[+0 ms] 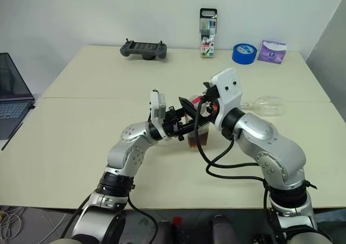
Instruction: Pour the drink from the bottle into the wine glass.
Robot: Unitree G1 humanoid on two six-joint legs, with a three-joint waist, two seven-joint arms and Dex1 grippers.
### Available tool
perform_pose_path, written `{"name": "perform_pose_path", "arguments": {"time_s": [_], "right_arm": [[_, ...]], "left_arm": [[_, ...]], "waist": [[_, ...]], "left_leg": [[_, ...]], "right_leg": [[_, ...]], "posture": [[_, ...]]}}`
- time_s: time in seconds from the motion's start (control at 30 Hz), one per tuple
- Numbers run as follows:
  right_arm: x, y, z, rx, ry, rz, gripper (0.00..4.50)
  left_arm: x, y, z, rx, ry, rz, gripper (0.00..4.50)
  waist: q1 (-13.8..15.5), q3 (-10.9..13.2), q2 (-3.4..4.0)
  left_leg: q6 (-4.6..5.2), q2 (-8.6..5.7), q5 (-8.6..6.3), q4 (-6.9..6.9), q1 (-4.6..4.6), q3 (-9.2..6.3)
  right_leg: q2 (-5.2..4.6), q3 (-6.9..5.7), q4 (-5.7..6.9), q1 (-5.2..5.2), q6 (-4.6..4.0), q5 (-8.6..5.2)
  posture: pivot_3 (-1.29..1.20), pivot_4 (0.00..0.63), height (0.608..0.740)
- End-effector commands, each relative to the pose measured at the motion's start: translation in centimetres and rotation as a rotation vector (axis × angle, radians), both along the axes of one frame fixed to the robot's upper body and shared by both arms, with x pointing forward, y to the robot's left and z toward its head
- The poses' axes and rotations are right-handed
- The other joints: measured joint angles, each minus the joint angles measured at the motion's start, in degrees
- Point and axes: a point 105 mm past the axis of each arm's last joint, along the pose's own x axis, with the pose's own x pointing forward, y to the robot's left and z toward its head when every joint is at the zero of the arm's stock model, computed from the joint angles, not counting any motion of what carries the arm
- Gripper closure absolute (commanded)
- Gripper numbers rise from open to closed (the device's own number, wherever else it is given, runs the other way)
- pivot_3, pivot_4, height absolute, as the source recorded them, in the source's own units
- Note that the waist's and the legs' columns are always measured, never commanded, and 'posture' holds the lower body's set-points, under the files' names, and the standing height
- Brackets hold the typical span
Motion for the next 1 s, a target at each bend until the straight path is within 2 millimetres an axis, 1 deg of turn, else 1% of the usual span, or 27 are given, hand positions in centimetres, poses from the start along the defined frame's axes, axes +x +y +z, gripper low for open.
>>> {"name": "perform_pose_path", "arguments": {"time_s": [0.03,0.3,0.43,0.57,0.63,0.73,0.87,0.93,1.0], "right_arm": [[0.2,-1.8,0.8,0.0,-0.041,-0.063,0.0],[-0.1,-5.4,0.9,0.004,-0.029,-0.142,0.0],[-0.3,-6.3,1.1,0.008,-0.027,-0.165,0.0],[-0.6,-6.7,1.2,0.008,-0.026,-0.17,0.0],[-1.0,-6.6,1.3,0.009,-0.023,-0.151,0.0],[-2.3,-5.7,1.0,-0.014,-0.004,-0.057,0.0],[-3.5,-3.9,1.1,-0.021,0.004,0.077,0.0],[-3.6,-2.8,1.6,-0.009,-0.009,0.11,0.0],[-2.9,-1.9,1.7,-0.002,-0.008,0.101,0.0]], "left_arm": [[-0.4,0.2,1.5,-0.026,-0.076,0.004,2.33],[0.5,1.0,1.3,-0.058,-0.024,0.007,2.33],[0.7,1.0,1.2,-0.054,-0.024,0.009,2.33],[0.8,1.1,1.2,-0.052,-0.02,0.006,2.33],[0.8,1.2,1.1,-0.05,-0.019,0.005,2.33],[0.9,1.3,1.1,-0.042,-0.02,0.012,2.33],[1.0,1.4,1.1,-0.04,-0.021,0.015,2.33],[0.9,1.4,1.1,-0.041,-0.023,0.016,2.33],[0.9,1.5,1.2,-0.044,-0.025,0.017,2.33]], "waist": [[0.0,0.0,0.0],[0.05,0.0,0.0],[-0.07,0.0,0.0],[0.07,0.0,0.0],[0.0,0.0,0.0],[0.01,0.0,0.0],[0.0,0.0,0.0],[-0.1,0.0,0.0],[-0.14,0.0,0.0]], "left_leg": [[0.0,-0.01,0.0,0.0,0.0,0.01],[0.0,-0.01,0.0,0.0,0.0,0.01],[0.01,0.0,0.0,0.0,0.03,0.05],[0.01,0.0,0.0,0.01,0.01,0.03],[0.01,-0.02,0.0,0.01,0.02,0.09],[0.01,0.0,0.0,-0.02,0.04,0.07],[0.01,0.01,0.0,-0.01,0.03,0.07],[0.01,0.0,0.0,0.01,0.04,0.08],[0.01,0.01,0.0,0.01,0.09,0.1]], "right_leg": [[0.0,-0.01,-0.01,0.0,0.0,0.0],[0.0,-0.03,-0.03,0.01,0.0,0.0],[0.03,-0.03,0.0,0.01,0.0,0.0],[0.03,-0.03,0.01,0.01,0.0,0.0],[0.01,-0.01,0.01,0.01,0.0,0.0],[0.03,-0.01,0.0,0.01,0.0,0.0],[0.04,-0.02,0.0,0.01,0.01,0.0],[0.04,-0.01,0.01,0.02,0.0,0.0],[0.04,0.01,0.06,0.02,0.0,0.0]], "posture": [[0.0,0.15,0.74],[0.0,0.15,0.74],[0.0,0.15,0.74],[0.0,0.15,0.74],[0.0,0.15,0.74],[0.0,0.15,0.74],[0.0,0.15,0.74],[0.0,0.15,0.74],[0.0,0.15,0.74]]}}
